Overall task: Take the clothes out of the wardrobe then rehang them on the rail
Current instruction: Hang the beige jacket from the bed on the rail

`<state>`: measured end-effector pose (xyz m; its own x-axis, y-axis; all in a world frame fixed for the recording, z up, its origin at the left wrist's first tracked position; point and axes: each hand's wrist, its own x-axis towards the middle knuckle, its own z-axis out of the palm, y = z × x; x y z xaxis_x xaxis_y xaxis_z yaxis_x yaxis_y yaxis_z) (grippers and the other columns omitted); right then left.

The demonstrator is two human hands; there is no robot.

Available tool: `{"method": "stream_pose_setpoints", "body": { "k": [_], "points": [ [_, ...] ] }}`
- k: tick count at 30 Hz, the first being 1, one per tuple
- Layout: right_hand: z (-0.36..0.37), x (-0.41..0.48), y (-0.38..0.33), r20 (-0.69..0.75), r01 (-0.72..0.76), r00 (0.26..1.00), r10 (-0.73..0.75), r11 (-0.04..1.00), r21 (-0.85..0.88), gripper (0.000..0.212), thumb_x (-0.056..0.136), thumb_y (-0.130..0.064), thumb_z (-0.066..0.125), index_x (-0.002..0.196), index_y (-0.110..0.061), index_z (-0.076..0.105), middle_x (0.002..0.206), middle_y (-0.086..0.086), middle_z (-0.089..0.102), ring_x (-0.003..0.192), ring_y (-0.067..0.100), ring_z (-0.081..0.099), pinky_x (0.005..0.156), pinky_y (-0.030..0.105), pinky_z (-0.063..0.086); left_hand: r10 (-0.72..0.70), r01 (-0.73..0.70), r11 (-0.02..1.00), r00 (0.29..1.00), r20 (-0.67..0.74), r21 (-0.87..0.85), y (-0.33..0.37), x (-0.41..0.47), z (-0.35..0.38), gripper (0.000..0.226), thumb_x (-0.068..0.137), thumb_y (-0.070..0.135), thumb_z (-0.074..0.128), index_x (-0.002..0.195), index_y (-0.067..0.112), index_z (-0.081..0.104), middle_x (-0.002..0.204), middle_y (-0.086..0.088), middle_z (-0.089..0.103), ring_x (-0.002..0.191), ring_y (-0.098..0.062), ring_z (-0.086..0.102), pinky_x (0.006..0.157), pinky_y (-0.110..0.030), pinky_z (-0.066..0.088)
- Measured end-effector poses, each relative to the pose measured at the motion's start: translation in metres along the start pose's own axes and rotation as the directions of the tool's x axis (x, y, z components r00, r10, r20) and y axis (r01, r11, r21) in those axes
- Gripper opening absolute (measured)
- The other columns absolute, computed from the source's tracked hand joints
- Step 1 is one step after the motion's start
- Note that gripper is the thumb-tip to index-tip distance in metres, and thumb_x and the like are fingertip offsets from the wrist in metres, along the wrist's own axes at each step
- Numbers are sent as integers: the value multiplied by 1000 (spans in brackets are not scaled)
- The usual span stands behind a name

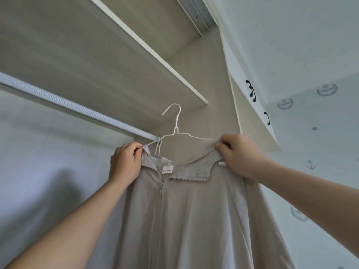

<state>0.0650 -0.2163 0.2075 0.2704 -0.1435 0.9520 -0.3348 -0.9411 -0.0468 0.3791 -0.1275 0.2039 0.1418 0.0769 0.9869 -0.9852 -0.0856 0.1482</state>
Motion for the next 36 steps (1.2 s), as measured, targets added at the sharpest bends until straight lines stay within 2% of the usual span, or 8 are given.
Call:
{"method": "stream_pose_setpoints", "body": {
  "k": [8,12,15,18,23,30,33,36],
  "points": [
    [81,69,-46,10,-31,999,30,999,39,25,99,-22,49,90,-7,67,99,16,67,97,34,59,68,28,33,-286,297,935,955,82,-194,-84,45,17,37,103,23,39,133,20,61,140,-5,57,130,-27,49,110,-44,38],
    [115,90,-68,32,-70,997,68,995,67,27,99,-22,47,93,-4,66,103,18,66,93,34,58,69,27,35,-308,325,926,945,113,-193,-111,54,18,53,97,50,36,137,24,57,146,2,52,137,-22,43,114,-42,33],
    [137,102,-82,56,-102,994,98,991,81,26,98,-20,46,94,-2,65,103,19,65,81,30,51,69,27,36,-327,347,929,933,152,-127,-129,62,20,47,95,61,33,118,32,62,136,4,59,130,-26,47,109,-44,37],
    [153,110,-94,87,-131,988,125,988,79,25,98,-20,47,95,-1,63,99,17,61,79,29,49,69,26,35,-351,375,921,916,195,-103,-142,64,21,60,81,73,25,95,23,54,114,-5,63,117,-33,51,103,-50,41],
    [171,106,-102,134,-139,982,131,988,59,22,98,-20,47,81,-8,55,88,11,55,74,28,50,58,26,33,-396,424,901,889,230,-89,-164,51,26,90,71,81,23,127,17,53,134,-7,58,130,-33,44,109,-50,36],
    [191,97,-97,177,-124,978,112,991,58,30,98,-20,47,68,-12,44,73,3,48,60,15,43,47,22,27,-391,433,890,887,243,-146,-181,23,43,76,81,71,36,146,31,43,151,1,45,144,-24,30,117,-43,28],
    [193,93,-93,158,-55,986,56,998,-11,23,98,-20,44,79,-9,51,83,8,57,76,29,54,55,27,40,-376,424,888,892,251,-175,-177,20,48,83,77,74,34,148,30,41,153,3,42,145,-22,29,117,-43,27],
    [195,82,-87,100,236,972,-214,907,-349,28,98,-36,36,116,-19,50,119,4,57,108,31,54,83,39,45,-333,381,906,911,245,-186,-175,17,56,90,72,79,30,148,32,40,153,6,41,145,-18,27,118,-41,26]
  ]
}}
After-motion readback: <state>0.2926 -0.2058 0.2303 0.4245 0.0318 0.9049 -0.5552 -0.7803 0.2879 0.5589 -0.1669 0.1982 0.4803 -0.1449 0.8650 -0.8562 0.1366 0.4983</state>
